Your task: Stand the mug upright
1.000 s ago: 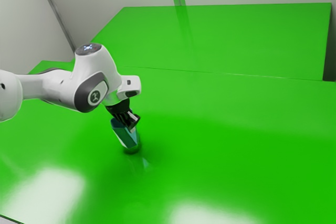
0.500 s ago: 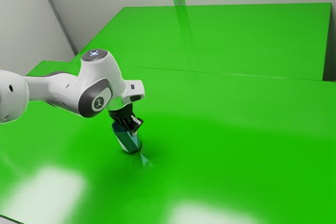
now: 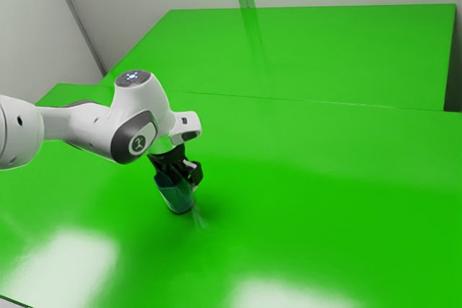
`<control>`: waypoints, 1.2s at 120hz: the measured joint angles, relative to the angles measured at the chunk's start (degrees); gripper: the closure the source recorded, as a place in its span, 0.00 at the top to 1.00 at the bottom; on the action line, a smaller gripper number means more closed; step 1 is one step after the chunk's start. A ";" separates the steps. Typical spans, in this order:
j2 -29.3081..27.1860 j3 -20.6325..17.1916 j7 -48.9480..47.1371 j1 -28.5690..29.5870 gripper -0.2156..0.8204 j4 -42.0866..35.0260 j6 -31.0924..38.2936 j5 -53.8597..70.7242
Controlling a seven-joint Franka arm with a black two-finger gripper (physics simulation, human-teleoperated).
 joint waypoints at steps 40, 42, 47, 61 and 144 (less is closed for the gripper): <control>-3.61 -0.08 -0.42 0.22 0.73 5.95 -5.54 -0.54; -3.55 -0.09 -0.45 0.21 0.73 6.64 -6.24 -0.58; -3.40 -0.09 -0.52 0.25 0.74 8.27 -8.01 -0.69; -2.77 -0.02 -0.80 0.52 0.75 13.23 -13.39 -0.95; 3.26 0.09 -2.91 2.31 0.77 39.10 -39.16 -1.21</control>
